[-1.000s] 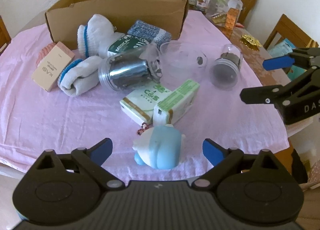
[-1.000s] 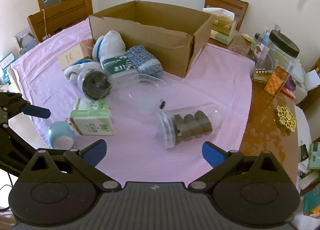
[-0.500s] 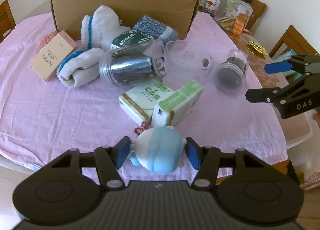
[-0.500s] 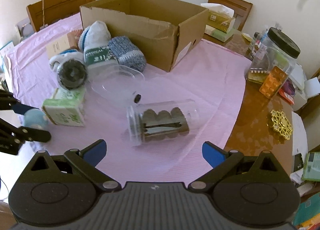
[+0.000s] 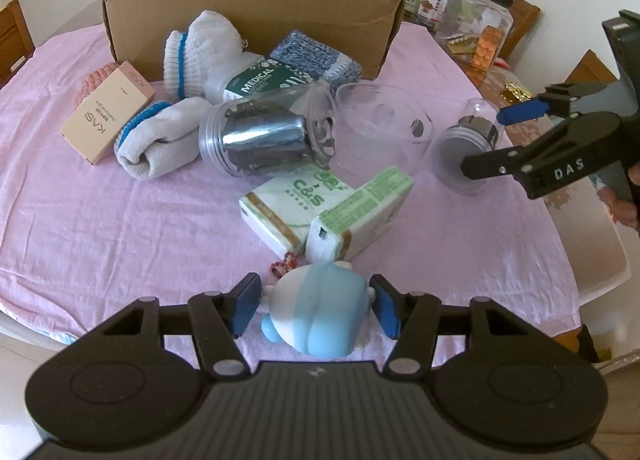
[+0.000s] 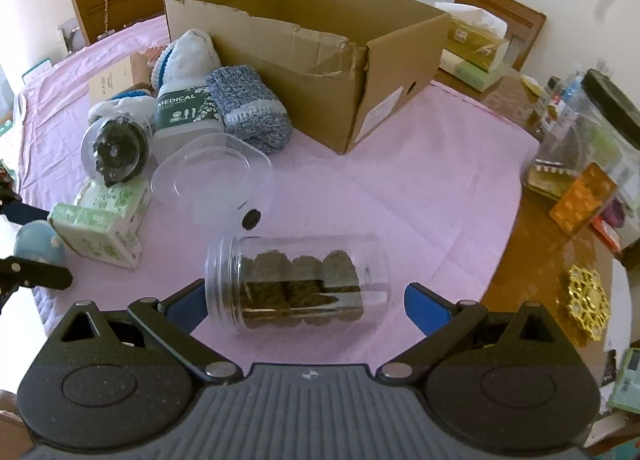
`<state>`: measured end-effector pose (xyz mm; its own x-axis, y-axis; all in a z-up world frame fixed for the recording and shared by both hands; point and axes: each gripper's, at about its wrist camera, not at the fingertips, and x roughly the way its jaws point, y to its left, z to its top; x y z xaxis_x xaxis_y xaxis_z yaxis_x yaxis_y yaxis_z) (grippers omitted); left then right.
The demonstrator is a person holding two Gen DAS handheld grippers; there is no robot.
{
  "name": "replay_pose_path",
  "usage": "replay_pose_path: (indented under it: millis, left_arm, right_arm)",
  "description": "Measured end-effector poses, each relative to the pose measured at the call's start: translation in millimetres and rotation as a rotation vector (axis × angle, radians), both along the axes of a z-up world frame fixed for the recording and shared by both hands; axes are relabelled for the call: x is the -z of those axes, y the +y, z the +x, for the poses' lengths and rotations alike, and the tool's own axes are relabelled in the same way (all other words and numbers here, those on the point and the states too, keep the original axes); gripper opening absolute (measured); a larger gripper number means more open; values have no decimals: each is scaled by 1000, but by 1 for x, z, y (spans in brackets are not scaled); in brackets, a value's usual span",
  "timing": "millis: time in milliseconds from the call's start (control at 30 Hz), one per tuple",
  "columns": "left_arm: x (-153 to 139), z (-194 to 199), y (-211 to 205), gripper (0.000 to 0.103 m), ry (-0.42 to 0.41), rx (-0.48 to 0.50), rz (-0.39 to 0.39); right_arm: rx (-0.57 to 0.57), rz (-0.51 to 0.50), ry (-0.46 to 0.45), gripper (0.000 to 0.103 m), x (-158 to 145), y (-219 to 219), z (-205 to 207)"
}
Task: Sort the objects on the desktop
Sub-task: 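Grasp the light blue toy with the left tool while the right tool grasps the cookie jar, then carry the blue toy and cookie jar into the cardboard box and release both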
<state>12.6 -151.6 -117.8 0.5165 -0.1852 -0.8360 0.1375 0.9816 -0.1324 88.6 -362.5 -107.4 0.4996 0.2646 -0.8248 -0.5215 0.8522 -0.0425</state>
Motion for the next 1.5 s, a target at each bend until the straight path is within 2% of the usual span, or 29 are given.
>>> replay_pose_path:
  millis: [400,700,800,833,1167,1500]
  left_arm:
    - [0,1,-1,58,4,3,5]
    - [0,-4,2,66,13,0,38]
    - [-2,-6,4,60,16,-1,14]
    - [-2,-6,4,54,15,5,8]
    - [-12,-5,10,51,16,23,-19]
    - [-49,13,15,51,-16,80,-15]
  right_arm:
    - [-47,-7,40,103,9,12,9]
    - [-52,-21,50,101,8,11,10]
    - [-50,-24,46,98,7,12,11]
    - [-51,-26,46,96,6,12,11]
    - [-84,-59,52,96,-1,19,10]
    - [-98,-37,47,96,-31,16,11]
